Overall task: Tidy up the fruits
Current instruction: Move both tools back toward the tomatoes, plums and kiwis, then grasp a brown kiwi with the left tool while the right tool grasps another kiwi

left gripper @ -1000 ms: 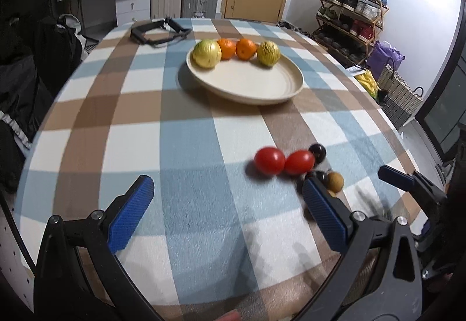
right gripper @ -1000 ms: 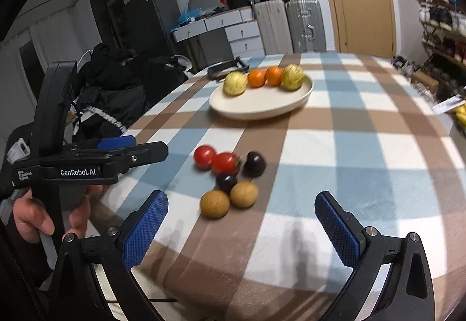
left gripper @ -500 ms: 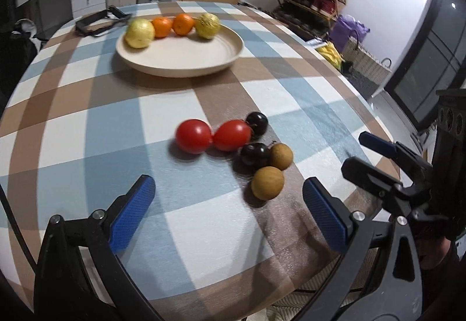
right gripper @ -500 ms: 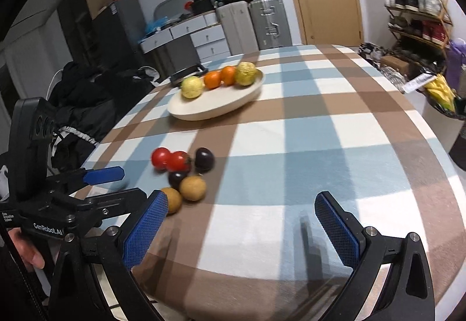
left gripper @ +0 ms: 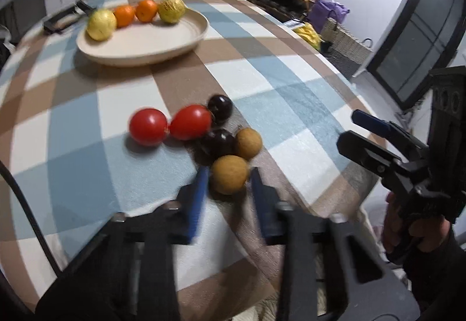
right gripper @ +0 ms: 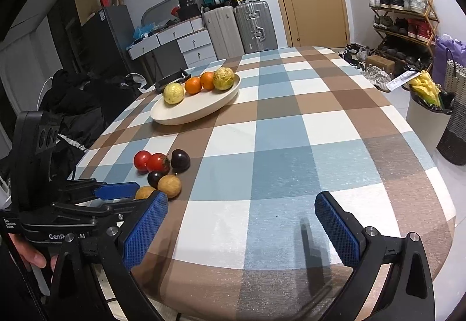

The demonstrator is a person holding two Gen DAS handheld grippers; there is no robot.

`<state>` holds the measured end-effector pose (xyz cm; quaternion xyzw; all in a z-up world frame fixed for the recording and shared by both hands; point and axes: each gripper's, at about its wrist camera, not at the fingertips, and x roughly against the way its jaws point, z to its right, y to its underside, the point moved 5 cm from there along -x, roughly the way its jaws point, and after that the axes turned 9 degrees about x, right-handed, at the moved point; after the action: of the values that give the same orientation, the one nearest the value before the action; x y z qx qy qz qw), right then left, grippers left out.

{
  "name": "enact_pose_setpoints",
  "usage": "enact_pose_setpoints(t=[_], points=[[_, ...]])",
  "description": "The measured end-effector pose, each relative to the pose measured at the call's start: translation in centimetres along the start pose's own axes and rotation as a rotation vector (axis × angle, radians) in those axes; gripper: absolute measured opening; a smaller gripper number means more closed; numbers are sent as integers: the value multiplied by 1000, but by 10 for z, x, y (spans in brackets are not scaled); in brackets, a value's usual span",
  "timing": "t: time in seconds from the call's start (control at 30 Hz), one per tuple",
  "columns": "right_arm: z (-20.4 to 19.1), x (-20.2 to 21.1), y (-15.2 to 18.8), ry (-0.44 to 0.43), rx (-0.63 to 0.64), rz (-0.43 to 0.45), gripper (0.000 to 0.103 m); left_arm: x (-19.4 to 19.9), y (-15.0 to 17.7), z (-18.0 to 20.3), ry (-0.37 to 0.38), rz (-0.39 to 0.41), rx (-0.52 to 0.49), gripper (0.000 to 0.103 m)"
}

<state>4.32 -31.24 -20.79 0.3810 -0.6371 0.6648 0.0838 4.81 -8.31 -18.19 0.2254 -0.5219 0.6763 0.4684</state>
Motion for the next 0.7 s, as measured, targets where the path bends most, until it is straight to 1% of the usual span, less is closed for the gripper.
enact_pose_setpoints(t=[0.17,0.43,0.53,0.63,0.7], points=[[-1,-1,1,-1,7,-8,103,4,1,-2,21,19,3,23],[-7,-3,1,-15,13,-25,103,21,0,-12,32,55,20,23],[-24,-6,-1,-41,79,-33,103,30,-3,-18,36,82,30,23],[-42,-12,-3,-39,150,-36,103,42,-6,-26,39,106,46,23],[-50,-19,-4,-57,162,-45,103,52,-8,-34,32,129,60,23]])
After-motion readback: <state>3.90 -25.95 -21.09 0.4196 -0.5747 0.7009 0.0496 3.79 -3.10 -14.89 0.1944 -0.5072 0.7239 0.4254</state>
